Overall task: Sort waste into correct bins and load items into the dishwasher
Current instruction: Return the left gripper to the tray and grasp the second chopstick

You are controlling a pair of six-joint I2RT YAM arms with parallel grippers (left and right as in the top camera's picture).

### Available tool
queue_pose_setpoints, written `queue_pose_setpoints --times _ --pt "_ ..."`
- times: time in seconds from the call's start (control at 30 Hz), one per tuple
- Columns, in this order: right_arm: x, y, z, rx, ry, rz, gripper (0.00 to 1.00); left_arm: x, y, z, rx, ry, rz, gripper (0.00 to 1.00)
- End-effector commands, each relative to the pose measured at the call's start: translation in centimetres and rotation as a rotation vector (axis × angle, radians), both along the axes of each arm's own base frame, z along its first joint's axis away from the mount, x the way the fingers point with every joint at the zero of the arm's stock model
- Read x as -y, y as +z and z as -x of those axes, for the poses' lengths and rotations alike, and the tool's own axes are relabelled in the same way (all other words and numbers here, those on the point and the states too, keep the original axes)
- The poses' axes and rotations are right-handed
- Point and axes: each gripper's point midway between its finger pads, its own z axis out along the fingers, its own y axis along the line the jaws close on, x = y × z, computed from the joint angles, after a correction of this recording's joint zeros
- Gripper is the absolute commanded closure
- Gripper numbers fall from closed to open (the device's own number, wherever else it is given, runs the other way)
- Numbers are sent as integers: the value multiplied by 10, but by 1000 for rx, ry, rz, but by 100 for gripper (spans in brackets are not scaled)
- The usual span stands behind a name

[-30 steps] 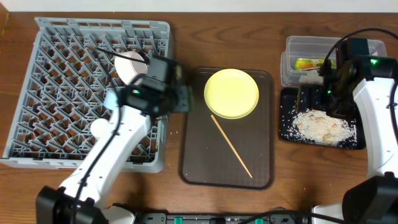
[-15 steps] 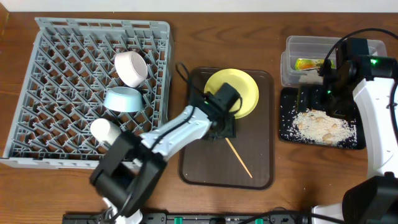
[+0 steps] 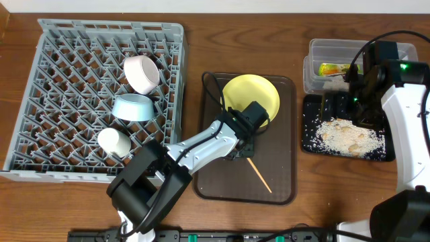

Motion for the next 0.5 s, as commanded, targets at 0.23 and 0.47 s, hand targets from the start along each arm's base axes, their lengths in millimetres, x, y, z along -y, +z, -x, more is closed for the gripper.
queue_pose_setpoints --times 0.23,0.47 --pt "-2 10 -2 31 -1 -7 1 -24 -17 11 -50 27 -119 64" --pt "-3 10 -1 27 -1 -7 1 -27 -18 9 -52 50 -119 74"
